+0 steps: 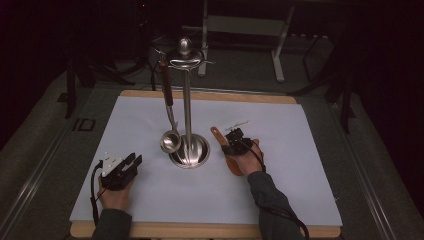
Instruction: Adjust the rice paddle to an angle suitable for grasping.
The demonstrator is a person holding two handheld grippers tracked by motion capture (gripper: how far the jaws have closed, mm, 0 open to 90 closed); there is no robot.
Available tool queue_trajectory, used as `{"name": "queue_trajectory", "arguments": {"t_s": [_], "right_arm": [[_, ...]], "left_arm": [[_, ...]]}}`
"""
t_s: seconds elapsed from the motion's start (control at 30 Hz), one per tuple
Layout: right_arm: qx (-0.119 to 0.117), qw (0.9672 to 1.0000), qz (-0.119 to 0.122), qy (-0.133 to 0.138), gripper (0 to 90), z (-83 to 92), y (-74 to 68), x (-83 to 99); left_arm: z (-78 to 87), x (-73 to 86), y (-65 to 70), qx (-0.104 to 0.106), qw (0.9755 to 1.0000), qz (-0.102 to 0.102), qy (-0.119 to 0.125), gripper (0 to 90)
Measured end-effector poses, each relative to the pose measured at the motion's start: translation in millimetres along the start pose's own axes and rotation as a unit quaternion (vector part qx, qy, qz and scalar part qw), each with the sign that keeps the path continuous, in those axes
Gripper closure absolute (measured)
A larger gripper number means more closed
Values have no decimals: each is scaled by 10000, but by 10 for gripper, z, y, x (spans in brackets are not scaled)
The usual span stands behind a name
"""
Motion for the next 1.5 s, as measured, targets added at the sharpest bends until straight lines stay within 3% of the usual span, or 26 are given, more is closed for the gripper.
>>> {"name": "queue_trajectory", "arguments": {"t_s": [0.3,0.73,1.27,1.5], "right_arm": [[-87,9999,61,-62,617,155,47,215],[-6,9986,70,-525,617,385,91,476],[7,9975,-104,-693,631,662,261,826],[7,9971,-85,-751,589,702,286,862]], "left_arm": [[-1,1,5,-6,10000,-36,-18,692],[-2,2,7,-3,10000,-56,-23,692],[-2,2,11,-9,10000,-70,-25,692],[-3,3,11,-9,10000,-68,-26,691]]}}
Point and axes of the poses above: each handheld gripper's, and its own axes: z roughly backward along the jaws, x roughly out of its underside, y roughly to its right, the point moved 5 cm from there along -z, roughly forward along the jaws, and after that the axes turned 1 degree about -x, right-handed, at the moved point
